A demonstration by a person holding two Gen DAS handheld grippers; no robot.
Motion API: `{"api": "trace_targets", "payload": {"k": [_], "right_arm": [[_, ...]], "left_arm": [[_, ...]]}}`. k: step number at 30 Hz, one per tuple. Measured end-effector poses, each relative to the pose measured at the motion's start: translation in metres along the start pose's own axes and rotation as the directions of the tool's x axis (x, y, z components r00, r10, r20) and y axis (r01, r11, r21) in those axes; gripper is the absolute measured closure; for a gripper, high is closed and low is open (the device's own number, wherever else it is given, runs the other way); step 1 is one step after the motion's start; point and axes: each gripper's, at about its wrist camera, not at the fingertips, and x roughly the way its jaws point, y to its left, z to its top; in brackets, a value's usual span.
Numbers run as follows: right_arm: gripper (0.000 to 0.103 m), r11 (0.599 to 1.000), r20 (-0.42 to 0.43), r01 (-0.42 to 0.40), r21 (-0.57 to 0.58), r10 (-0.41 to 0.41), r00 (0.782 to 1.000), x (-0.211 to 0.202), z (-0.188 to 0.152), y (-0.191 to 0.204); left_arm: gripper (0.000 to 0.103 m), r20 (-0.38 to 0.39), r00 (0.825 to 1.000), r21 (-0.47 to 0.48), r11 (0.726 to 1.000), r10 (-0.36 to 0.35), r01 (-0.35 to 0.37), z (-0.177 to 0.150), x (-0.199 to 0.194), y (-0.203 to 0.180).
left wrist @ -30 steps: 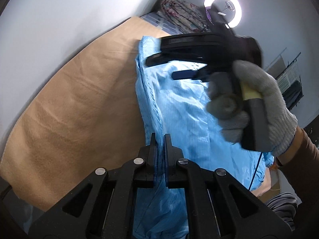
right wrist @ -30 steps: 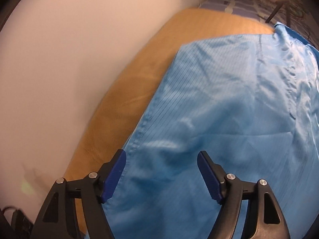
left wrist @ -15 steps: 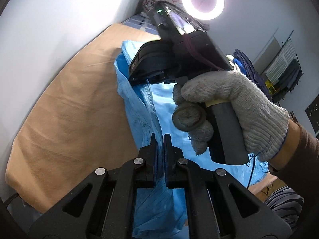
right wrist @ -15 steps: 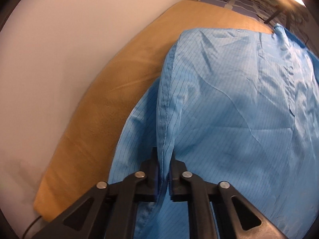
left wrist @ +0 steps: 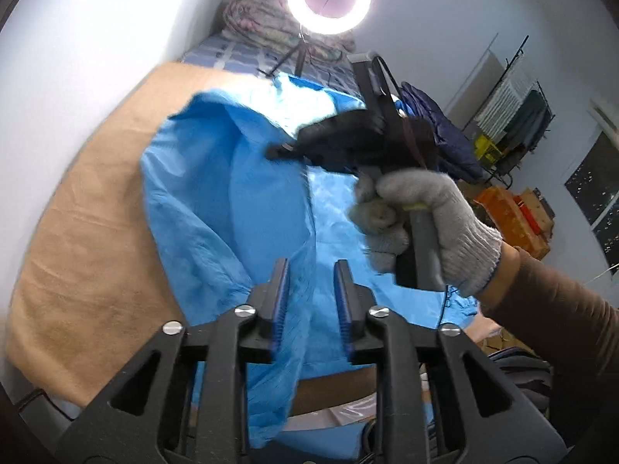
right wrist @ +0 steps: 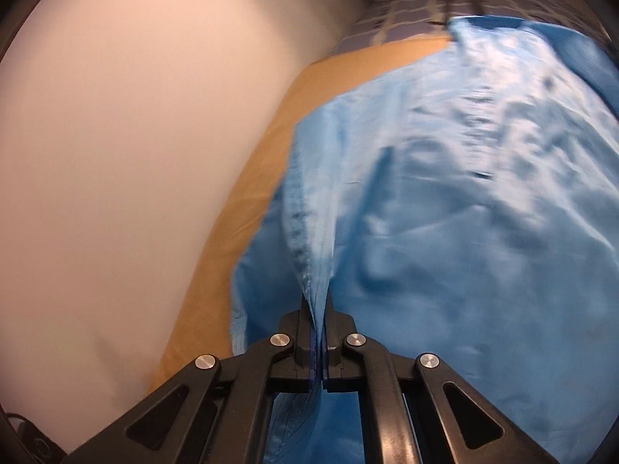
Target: Fold large clothes
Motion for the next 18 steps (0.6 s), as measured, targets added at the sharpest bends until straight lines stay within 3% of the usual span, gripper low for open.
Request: {"api": "trace_targets", "payload": {"k": [1, 4, 7, 14, 18], "right_arm": [[0.103, 1.000, 0.002, 0.000, 0.002, 0.000, 1.000, -0.003, 0.000, -0.007], [0.103, 0.999, 0.008, -0.038, 0.008, 0.038, 0.999, -0.012, -0.005, -0.015], [0.103, 0.998, -0.006, -0.056, -0.026, 0.056, 0.998, -0.010, 0.002, 0.004], [0.103, 0.987, -0.082, -0.032, -0.154, 0.019, 0.996, 0.044, 0.003, 0.068], [0.100, 0.982, -0.114, -0.013, -0.189, -0.009, 0.993, 0.066, 0.004, 0.085]], "left_arm": [[0.078, 0.006, 1.000, -0.009, 1.000, 0.027, -0.027, -0.002, -0.003, 0.003], [0.060, 0.012, 0.996, -0.099, 0.991, 0.087, -0.085, -0.006, -0.003, 0.031], [0.058, -0.008, 0.995, -0.221, 0.970, 0.100, -0.099, -0.018, 0.001, 0.073], [0.058, -0.049, 0.998, -0.344, 0.937, 0.043, -0.057, -0.054, 0.006, 0.110], [0.051, -0.041, 0.999, -0.400, 0.917, -0.008, -0.010, -0.066, 0.009, 0.120]]}}
